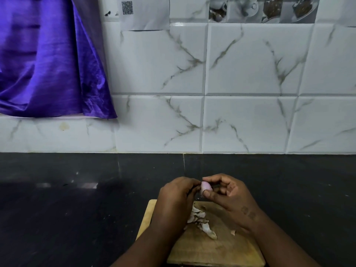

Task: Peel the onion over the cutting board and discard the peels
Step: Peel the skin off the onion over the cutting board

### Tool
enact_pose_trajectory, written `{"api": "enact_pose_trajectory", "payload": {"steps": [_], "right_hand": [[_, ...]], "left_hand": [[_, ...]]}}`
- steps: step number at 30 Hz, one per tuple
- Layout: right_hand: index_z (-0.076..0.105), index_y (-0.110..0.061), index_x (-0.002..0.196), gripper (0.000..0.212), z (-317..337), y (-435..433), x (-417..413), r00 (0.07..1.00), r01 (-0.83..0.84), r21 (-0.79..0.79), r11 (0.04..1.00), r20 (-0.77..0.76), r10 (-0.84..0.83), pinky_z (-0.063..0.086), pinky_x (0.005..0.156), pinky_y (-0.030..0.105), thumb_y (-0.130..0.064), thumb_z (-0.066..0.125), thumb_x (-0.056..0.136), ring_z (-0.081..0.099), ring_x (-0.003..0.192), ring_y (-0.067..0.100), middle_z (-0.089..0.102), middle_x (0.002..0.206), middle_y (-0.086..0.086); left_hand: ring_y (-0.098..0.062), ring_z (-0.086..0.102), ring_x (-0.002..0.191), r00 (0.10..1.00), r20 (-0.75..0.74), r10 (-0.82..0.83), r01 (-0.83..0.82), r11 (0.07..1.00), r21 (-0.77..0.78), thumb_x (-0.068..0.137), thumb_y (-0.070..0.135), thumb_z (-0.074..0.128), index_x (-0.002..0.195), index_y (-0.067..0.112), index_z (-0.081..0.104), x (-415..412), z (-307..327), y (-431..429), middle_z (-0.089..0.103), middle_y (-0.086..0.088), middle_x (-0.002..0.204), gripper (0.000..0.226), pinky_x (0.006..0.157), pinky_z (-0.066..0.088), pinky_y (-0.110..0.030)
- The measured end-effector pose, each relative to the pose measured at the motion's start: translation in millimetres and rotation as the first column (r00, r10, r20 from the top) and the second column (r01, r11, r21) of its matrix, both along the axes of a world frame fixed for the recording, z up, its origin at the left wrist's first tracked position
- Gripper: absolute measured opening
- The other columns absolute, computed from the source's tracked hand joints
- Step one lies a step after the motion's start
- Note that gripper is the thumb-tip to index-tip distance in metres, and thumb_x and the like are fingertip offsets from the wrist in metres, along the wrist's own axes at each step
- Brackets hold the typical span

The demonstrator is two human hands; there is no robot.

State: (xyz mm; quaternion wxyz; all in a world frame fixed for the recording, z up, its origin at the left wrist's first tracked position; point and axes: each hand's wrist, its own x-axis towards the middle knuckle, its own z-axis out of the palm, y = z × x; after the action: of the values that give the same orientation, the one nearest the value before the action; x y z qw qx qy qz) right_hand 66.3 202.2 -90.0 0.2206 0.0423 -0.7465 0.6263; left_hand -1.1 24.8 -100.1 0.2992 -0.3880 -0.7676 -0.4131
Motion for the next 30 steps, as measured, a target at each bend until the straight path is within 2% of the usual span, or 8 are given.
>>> {"api": "enact_pose_trajectory", "payload": {"steps": [3,7,15,18,20,22,27,30], "right_hand": [[0.079,-0.022,0.108,0.026,0.5,1.0,0.1,1.000,0.002,0.015,1.000,-0.005,-0.002,0.064,0.088,0.036,-0.019,0.083,0.083,0.079,0.100,0.019,0.082,0.107,0.000],[0.078,-0.019,0.109,0.029,1.8,1.9,0.4,1.000,-0.009,0.001,1.000,-0.011,0.009,0.064,0.085,0.032,-0.019,0.083,0.080,0.079,0.101,0.018,0.082,0.108,-0.001],[0.074,-0.008,0.109,0.032,1.2,1.6,1.5,0.996,-0.061,-0.023,0.998,-0.070,0.059,0.062,0.080,0.022,-0.001,0.081,0.079,0.079,0.101,0.016,0.082,0.108,-0.001],[0.074,-0.005,0.110,0.034,-2.0,2.6,0.9,0.994,-0.070,-0.017,0.997,-0.087,0.068,0.062,0.083,0.023,0.003,0.083,0.078,0.078,0.106,0.018,0.081,0.112,0.001],[0.073,-0.003,0.110,0.035,-3.3,3.1,0.0,0.992,-0.085,-0.024,0.996,-0.094,0.083,0.062,0.086,0.027,0.005,0.083,0.078,0.077,0.108,0.021,0.080,0.115,0.005],[0.072,-0.001,0.110,0.036,-4.8,3.9,-1.8,0.990,-0.105,-0.034,0.994,-0.098,0.101,0.062,0.089,0.029,0.008,0.082,0.077,0.076,0.110,0.023,0.079,0.116,0.008],[0.071,-0.001,0.112,0.039,-4.7,5.0,-3.7,0.991,-0.095,-0.048,0.994,-0.104,0.089,0.062,0.087,0.028,0.011,0.082,0.076,0.076,0.109,0.023,0.079,0.113,0.009],[0.072,-0.003,0.111,0.039,-4.1,5.1,-2.4,0.994,-0.064,-0.051,0.997,-0.093,0.059,0.062,0.084,0.026,0.012,0.082,0.077,0.077,0.106,0.022,0.080,0.110,0.007]], "left_hand": [[-0.003,0.067,0.090,0.996,-0.083,0.007,-0.011,0.999,-0.042,0.096,0.016,0.073,0.106,0.024,0.079,1.1,0.8,0.4,0.078,0.010,0.096,0.015,0.077,0.039,0.004],[-0.004,0.068,0.084,0.989,-0.145,0.006,-0.014,0.998,-0.057,0.101,0.031,0.057,0.109,0.021,0.077,5.2,0.9,2.3,0.076,0.007,0.099,0.024,0.073,0.048,-0.010],[-0.005,0.068,0.084,0.977,-0.210,0.027,-0.035,0.999,-0.032,0.101,0.029,0.061,0.106,0.017,0.077,4.6,-1.1,4.8,0.075,0.005,0.098,0.021,0.073,0.051,-0.014],[-0.002,0.068,0.084,1.000,-0.024,0.007,-0.006,0.998,0.068,0.098,0.026,0.070,0.101,0.023,0.077,5.9,0.7,4.2,0.074,0.013,0.094,0.008,0.072,0.053,-0.011],[-0.007,0.072,0.085,0.977,0.201,-0.072,0.031,0.979,0.199,0.094,0.018,0.078,0.095,0.025,0.079,3.1,-0.8,4.1,0.075,0.013,0.088,0.007,0.071,0.059,-0.021],[-0.011,0.075,0.084,0.921,0.349,-0.174,0.064,0.950,0.304,0.094,0.010,0.077,0.093,0.024,0.080,1.0,-1.3,3.9,0.078,0.008,0.087,0.014,0.072,0.061,-0.027],[-0.011,0.077,0.086,0.859,0.437,-0.269,0.107,0.927,0.360,0.098,0.007,0.072,0.095,0.022,0.081,3.6,0.9,5.2,0.081,0.003,0.091,0.019,0.077,0.063,-0.029],[-0.005,0.076,0.097,0.905,0.373,-0.207,0.103,0.955,0.279,0.097,0.011,0.075,0.111,0.025,0.081,3.6,-0.8,4.4,0.080,0.011,0.101,0.021,0.086,0.064,-0.028]]}}
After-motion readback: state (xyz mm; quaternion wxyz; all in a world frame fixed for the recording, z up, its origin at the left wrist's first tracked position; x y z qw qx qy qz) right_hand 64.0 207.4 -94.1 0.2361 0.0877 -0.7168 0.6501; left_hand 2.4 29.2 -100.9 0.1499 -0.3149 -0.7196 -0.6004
